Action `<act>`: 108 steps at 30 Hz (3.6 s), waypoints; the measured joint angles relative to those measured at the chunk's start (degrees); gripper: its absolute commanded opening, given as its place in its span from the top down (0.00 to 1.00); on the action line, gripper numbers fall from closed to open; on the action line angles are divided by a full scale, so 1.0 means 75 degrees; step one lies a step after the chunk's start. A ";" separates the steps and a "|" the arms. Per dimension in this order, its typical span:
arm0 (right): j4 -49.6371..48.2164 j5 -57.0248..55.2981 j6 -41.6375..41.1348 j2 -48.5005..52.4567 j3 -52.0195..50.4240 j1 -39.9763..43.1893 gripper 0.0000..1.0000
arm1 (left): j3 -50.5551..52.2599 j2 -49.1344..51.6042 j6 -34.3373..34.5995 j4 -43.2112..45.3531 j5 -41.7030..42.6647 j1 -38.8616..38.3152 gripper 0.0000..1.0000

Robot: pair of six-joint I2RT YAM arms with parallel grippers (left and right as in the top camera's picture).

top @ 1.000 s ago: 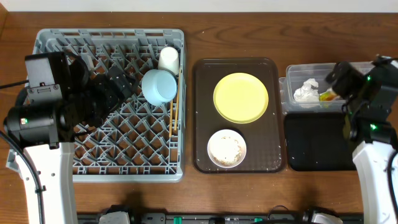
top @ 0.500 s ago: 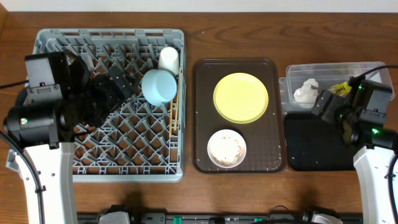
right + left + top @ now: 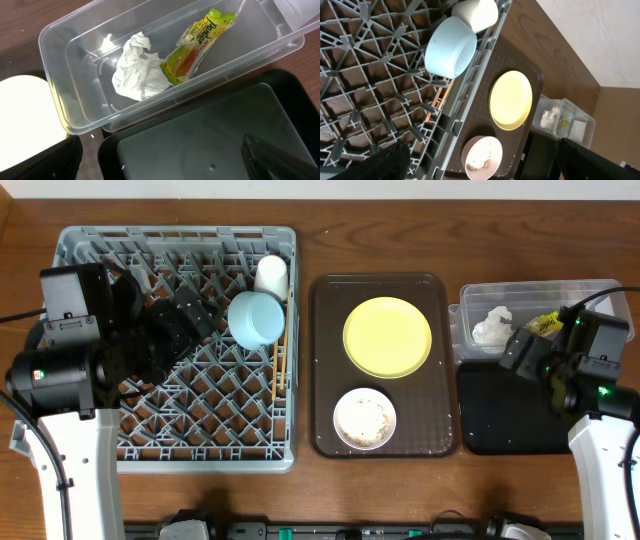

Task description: Sort waste into correct bins and load items into the dishwasher rack

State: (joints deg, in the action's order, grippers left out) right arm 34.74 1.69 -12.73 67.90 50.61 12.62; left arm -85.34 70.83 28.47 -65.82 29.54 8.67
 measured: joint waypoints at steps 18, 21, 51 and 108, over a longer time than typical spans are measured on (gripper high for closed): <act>0.0044 0.0006 0.0000 0.0000 0.0000 0.0000 0.01 | 0.0003 0.0000 0.0000 0.0708 0.0006 0.0000 0.05; 0.0050 0.0006 0.0000 0.0000 0.0000 0.0000 0.01 | 0.0003 0.0000 0.0003 0.0673 0.0006 0.0000 0.05; 0.0111 0.0006 0.0000 0.0000 0.0000 0.0000 0.01 | 0.0006 0.0152 -0.0606 -0.1139 -0.0393 -0.4645 0.73; 0.0111 0.0006 0.0000 0.0000 0.0000 0.0000 0.01 | 0.0020 0.4978 0.1011 0.1714 -0.3369 -0.9107 0.67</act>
State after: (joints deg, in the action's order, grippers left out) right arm 35.57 1.74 -12.73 67.90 50.61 12.62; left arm -85.19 108.16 36.05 -52.97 4.27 -59.64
